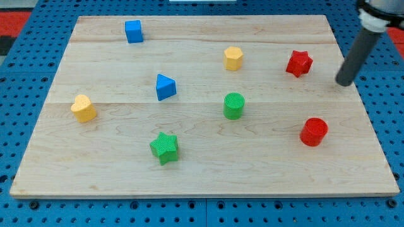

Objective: Push the yellow hexagon towards the red star

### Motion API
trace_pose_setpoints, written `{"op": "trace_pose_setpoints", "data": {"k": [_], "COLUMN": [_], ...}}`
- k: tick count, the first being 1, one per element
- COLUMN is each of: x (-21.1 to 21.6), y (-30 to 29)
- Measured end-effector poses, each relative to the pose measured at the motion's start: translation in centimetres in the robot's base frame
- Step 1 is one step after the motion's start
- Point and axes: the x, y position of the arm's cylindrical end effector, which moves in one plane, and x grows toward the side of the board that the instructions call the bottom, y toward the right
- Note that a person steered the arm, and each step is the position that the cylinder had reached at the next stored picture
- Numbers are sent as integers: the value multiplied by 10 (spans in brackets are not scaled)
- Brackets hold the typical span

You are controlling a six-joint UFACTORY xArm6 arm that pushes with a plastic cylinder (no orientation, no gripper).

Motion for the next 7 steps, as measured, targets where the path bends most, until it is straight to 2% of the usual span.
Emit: {"op": "trace_pose_setpoints", "data": {"k": [1,3,5,7], "x": [0,4,3,-45], "y": [-55,-114,-244,-268]}}
